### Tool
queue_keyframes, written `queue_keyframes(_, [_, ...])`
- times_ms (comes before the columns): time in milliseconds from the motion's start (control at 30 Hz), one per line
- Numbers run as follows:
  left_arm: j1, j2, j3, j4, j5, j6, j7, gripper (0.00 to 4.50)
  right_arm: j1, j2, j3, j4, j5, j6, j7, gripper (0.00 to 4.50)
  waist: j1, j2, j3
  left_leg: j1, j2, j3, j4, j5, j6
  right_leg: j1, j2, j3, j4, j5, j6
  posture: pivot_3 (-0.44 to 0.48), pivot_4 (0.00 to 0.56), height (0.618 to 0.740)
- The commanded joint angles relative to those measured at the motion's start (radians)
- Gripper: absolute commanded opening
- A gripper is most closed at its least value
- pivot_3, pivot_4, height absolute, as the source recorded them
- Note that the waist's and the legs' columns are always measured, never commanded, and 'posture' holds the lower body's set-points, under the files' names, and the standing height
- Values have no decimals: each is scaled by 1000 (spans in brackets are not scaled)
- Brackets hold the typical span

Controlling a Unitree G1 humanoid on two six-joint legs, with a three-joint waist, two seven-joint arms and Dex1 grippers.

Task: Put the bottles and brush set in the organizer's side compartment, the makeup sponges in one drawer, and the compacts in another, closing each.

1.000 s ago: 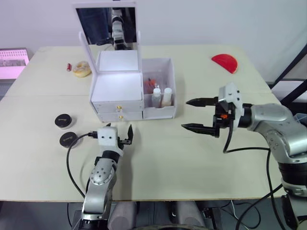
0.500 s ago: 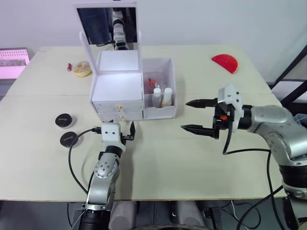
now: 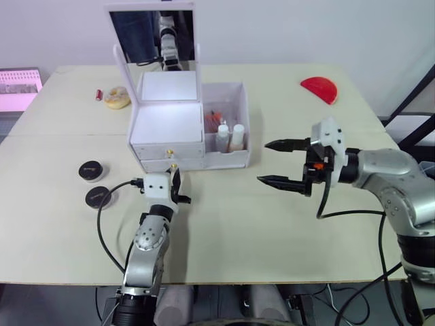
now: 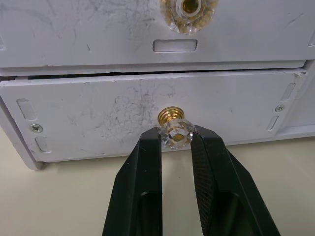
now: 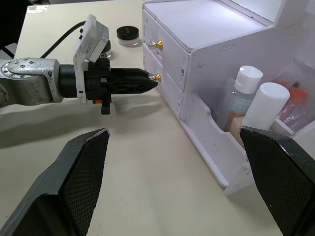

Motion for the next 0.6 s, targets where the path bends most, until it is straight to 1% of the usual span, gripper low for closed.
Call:
queue_keyframes(33, [11, 4, -2, -43, -16, -11, -16, 296, -3, -4, -23, -40, 15, -4, -6, 4500, 0, 0, 0, 0, 0, 0, 0, 0, 0, 0, 0, 0, 0, 0, 0, 0, 150, 739])
queue_keyframes(167, [84, 39, -29, -130, -24, 16, -60, 296, -2, -4, -24, -46, 17, 0, -10, 4500, -2, 0, 0, 0, 0, 0, -1, 0, 0, 0, 0, 0, -1, 0, 0, 0, 150, 739])
queue_keyframes(333, [224, 127, -57, -263, -23, 24, -136, 296, -5, -5, -25, -46, 15, 3, -13, 4500, -1, 0, 0, 0, 0, 0, -1, 0, 0, -1, 0, 0, -1, -1, 0, 0, 150, 739])
queue_keyframes(400, [270, 158, -45, -308, -43, 31, -161, 296, -8, -7, -25, -43, 15, 3, -12, 4500, -1, 0, 0, 0, 0, 0, -1, 0, 0, -1, 0, 0, -1, -2, -3, 0, 150, 739])
queue_keyframes(600, [408, 221, -13, -393, -115, 45, -224, 296, -25, -7, -17, -22, 2, -9, -6, 4500, -1, 1, 0, 0, 0, 0, -1, 0, 0, 0, -1, 0, -1, -5, -1, 0, 150, 739])
